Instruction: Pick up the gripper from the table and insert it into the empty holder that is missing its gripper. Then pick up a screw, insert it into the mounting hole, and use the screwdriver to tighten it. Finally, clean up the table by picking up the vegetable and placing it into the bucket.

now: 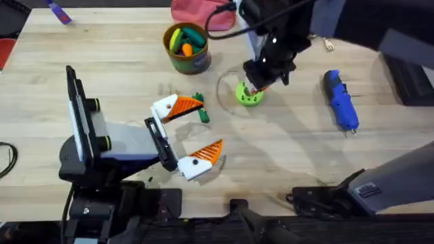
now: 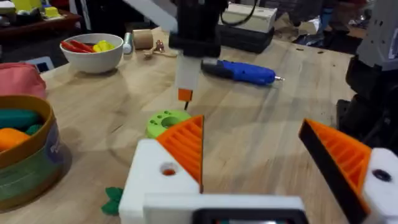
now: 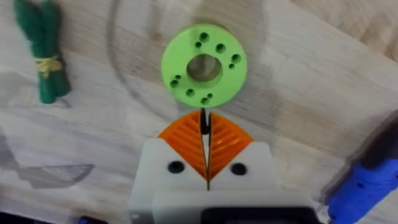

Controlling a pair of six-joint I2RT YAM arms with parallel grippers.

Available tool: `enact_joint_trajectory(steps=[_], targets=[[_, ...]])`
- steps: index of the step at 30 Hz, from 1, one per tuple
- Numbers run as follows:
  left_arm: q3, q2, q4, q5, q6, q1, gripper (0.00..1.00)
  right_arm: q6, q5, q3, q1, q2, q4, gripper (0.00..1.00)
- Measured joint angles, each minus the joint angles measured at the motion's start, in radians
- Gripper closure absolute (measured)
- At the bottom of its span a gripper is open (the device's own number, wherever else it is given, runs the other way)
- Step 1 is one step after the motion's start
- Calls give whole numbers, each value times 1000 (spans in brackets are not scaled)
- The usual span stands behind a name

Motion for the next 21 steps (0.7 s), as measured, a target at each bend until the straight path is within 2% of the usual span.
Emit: enact_joint_trajectory(steps=[5,11,17,21], targets=[[0,0,0,0,0,0,15,0,0,117,26,-26,-89,995],[0,0,0,0,0,0,15,-5,0,316,81,-34,-206,995],[0,0,0,0,0,0,15,-53,0,514,165,-35,-319,995],[0,0,0,0,0,0,15,-81,0,591,237,-37,-343,995]])
